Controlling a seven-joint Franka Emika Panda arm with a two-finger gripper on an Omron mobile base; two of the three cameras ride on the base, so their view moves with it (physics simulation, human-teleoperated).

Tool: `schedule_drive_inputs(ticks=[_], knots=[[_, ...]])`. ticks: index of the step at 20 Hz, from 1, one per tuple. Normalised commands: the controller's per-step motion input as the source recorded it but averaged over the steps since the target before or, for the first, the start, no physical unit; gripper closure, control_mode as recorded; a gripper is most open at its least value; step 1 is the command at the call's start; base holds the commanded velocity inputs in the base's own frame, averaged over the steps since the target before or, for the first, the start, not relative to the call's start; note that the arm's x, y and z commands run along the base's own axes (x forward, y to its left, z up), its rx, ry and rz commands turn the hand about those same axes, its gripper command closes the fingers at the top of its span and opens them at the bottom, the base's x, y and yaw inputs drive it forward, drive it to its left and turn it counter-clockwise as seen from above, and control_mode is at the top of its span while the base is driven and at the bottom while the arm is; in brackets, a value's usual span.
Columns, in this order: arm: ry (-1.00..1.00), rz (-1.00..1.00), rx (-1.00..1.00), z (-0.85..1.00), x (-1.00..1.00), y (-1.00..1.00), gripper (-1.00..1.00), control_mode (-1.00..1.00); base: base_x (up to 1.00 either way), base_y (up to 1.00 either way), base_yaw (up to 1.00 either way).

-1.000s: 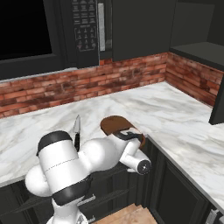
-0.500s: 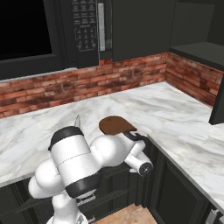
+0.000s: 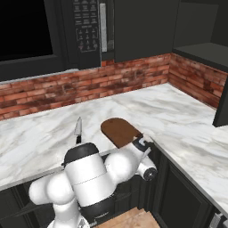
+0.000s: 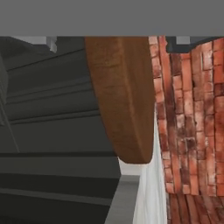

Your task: Move the cutting board and knife to the sink. Then move spray from the cabinet to the counter.

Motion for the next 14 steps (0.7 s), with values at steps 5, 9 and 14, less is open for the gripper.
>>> schedule_drive_inputs(ticks=[5,9,14], knots=[[-0.01,0.00,0.00,-0.12,0.18,0.00,-1.00,-1.00,0.00,0.00,0.00],[0.00,0.00,0.00,-0.12,0.28,0.01,1.00,-1.00,0.00,0.00,0.00],[0.00,0.00,0.00,-0.02,0.23,0.00,1.00,-1.00,0.00,0.00,0.00]])
